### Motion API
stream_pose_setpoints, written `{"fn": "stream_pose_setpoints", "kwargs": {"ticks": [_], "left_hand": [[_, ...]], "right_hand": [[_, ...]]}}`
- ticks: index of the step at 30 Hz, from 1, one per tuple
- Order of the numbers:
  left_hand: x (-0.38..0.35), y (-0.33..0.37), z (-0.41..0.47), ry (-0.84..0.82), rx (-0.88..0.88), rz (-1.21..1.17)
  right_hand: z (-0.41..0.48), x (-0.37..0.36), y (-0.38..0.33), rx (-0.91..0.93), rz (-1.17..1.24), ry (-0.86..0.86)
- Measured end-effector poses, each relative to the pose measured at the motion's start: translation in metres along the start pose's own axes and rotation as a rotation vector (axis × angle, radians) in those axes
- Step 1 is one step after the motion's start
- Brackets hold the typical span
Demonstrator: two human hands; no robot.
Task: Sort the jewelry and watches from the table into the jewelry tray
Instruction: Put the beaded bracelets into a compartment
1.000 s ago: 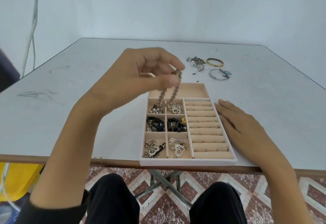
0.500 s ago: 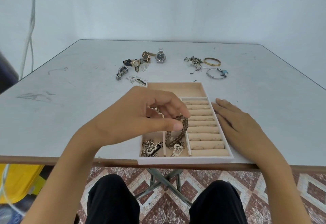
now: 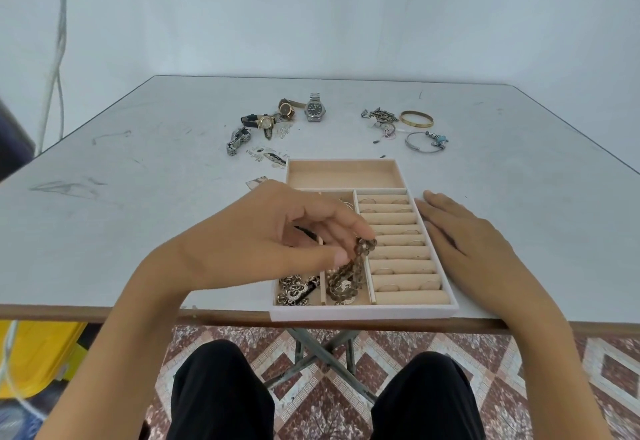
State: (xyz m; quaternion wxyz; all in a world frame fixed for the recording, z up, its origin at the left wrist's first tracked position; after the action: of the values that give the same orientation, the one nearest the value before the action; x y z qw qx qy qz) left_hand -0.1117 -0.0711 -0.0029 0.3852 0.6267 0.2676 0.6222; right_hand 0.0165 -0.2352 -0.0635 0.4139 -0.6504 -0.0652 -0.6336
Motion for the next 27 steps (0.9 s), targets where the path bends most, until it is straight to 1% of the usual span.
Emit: {"fn": "stream_pose_setpoints", "kwargs": {"ticks": [4,8,12,15,20,27], "left_hand": [[0.004,0.004,0.004,0.097,-0.045,0.028],[0.007,0.005,0.01,0.15,-0.092,0.145],[0.007,0.006,0.012,0.174,-0.158,0.267],[0.004,0.007,0.012,0.163,-0.195,0.302],[-0.002,0.005,0.01,0.122,-0.16,0.256],[-0.011,0.004,0.002,0.138,-0.101,0.308]], "right_hand": [[0.0,0.0,0.0,0.0,0.001,0.001],[0.0,0.0,0.001,0.004,0.003,0.006],[0.0,0.0,0.001,0.008,-0.003,0.007],[0.0,0.0,0.0,0.011,-0.008,0.005],[0.0,0.0,0.001,0.013,-0.013,0.006],[0.0,0.0,0.0,0.011,-0.011,0.004]]}}
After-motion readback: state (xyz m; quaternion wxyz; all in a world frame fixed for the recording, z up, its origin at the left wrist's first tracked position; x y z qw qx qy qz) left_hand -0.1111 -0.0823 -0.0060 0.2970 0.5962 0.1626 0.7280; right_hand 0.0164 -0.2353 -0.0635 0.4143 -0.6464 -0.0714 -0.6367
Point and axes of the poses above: each hand's wrist, its own z-axis towards the middle knuckle, its own x-axis out of the back of the hand, y = z × x, the point moved 7 cm from there along z, towards the middle knuckle, and after that the axes turned 2 degrees about z, right-handed, at the moved point
